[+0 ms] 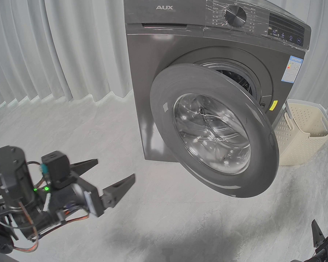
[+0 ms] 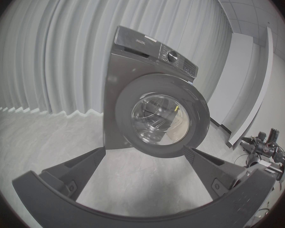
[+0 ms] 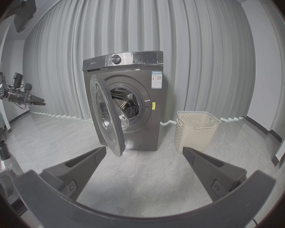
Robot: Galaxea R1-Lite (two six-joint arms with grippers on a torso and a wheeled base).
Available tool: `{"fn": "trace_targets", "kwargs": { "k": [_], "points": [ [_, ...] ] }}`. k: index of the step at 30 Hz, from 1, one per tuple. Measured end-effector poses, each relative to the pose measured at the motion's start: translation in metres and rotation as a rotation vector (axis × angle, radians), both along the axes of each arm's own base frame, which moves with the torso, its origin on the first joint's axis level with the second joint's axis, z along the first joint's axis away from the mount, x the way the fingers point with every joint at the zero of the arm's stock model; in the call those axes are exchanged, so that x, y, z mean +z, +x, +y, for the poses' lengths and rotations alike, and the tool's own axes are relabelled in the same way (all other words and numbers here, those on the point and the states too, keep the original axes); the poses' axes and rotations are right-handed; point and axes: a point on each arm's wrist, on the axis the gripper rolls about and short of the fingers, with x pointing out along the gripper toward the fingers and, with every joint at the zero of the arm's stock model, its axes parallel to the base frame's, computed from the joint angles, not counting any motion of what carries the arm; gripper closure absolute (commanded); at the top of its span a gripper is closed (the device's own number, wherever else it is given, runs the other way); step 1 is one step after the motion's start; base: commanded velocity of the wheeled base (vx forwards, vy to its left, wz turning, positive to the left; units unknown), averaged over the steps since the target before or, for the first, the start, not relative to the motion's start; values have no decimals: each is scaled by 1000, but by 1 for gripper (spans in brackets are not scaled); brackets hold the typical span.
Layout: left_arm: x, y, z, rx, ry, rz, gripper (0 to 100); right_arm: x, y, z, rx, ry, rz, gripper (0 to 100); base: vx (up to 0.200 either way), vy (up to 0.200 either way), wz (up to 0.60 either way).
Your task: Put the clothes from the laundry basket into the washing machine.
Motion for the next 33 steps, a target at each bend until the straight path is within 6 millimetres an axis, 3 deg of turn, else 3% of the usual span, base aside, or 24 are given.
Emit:
{"fn": "trace_targets", "kwargs": {
  "k": [9,16,23,27,30,33],
  "points": [
    [-11,-68,78,141,-3,-54,0,0,0,0,3,0,0,0,0,0,0],
    [-35,-119,119,306,-3,-111,0,0,0,0,17,-14,0,0,0,0,0],
    [-68,-154,131,487,12,-131,0,2,0,1,37,-31,-25,0,0,0,0],
    [-78,-164,131,595,5,-168,0,6,0,1,43,-27,-54,0,0,0,0],
    [-81,-169,131,638,-1,-196,0,22,-4,1,52,-14,-125,0,0,0,0],
    [-85,-171,130,642,1,-203,0,50,-10,1,89,1,-203,0,0,0,0]
  ]
}}
